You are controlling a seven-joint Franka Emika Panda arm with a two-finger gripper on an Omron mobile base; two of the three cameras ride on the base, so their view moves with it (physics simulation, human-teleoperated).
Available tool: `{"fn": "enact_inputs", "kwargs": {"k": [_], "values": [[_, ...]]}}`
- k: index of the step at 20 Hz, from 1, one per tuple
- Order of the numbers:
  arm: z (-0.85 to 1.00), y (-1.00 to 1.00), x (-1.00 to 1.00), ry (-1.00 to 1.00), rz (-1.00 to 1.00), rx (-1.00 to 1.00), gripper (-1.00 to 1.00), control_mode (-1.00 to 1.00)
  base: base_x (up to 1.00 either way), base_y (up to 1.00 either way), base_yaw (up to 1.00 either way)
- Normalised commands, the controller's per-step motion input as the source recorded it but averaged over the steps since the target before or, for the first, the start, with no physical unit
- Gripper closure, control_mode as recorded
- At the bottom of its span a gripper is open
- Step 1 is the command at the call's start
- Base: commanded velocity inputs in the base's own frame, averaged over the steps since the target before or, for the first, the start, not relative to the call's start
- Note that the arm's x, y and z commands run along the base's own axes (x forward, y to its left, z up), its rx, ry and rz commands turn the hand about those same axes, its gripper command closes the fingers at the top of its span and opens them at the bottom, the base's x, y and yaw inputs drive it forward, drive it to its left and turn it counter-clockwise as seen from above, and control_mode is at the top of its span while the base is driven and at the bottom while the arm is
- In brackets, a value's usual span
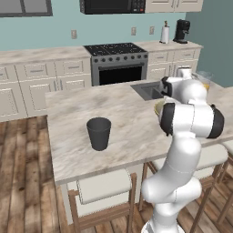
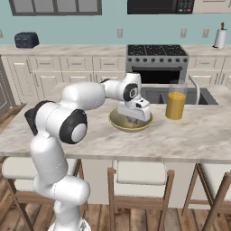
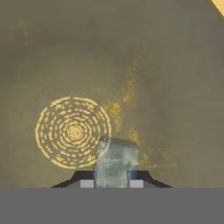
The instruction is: There are two ice cubes in the ice bowl. Place both ice cubes in the glass cup.
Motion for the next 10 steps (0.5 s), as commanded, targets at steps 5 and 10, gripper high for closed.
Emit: {"fn": "enact_inputs", "kwargs": {"k": [5, 10], "values": [[0.68, 0.22, -0.05, -0.09, -0.01, -0.04, 1.00, -1.00, 0.00, 0.00, 0.00], [0.43, 0.20, -0.35, -0.14, 0.00, -0.04, 1.00, -1.00, 0.00, 0.00, 0.00]]}}
